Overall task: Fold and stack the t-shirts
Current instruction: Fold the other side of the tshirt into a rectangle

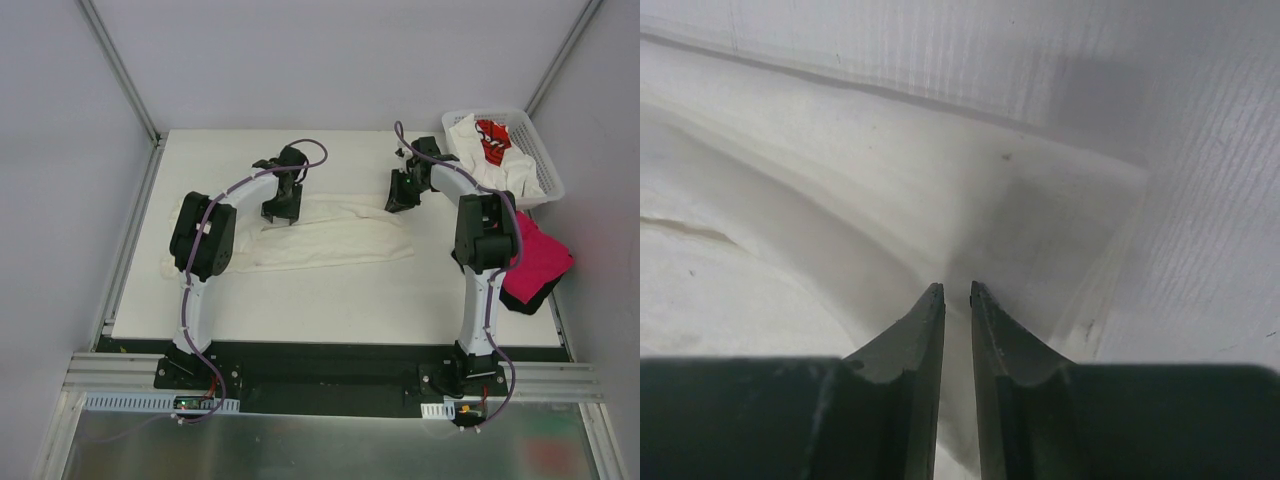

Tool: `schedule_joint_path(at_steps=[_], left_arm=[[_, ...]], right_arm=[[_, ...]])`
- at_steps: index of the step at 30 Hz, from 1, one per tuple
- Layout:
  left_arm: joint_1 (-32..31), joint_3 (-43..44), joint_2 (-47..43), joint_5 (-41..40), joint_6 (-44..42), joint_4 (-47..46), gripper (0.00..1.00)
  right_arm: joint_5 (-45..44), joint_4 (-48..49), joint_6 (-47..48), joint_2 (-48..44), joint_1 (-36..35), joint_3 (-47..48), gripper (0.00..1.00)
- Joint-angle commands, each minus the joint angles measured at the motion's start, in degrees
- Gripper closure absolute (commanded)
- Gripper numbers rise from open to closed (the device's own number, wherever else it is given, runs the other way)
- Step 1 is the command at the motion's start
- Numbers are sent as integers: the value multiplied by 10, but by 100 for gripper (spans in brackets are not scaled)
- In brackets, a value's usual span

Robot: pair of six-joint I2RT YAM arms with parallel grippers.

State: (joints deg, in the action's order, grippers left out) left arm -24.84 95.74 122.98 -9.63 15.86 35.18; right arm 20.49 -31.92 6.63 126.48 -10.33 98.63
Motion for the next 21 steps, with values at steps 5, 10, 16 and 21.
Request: schedule_joint_path(at_steps=[5,10,16,21], left_arm=[[-10,-1,2,-27,-4,11,61],[-13,1,2,-29,-3,11,64],[-16,-2,-4,-39,-2,11,66],[-18,-16,-26,-46,1,15,66]], right_arm=[[12,4,4,-48,5,-3,82],[14,5,3,-47,6,-7,82],[12,-2,-2,-67,4,-12,82],[-12,-16,-8,-134,-1,-27,72]])
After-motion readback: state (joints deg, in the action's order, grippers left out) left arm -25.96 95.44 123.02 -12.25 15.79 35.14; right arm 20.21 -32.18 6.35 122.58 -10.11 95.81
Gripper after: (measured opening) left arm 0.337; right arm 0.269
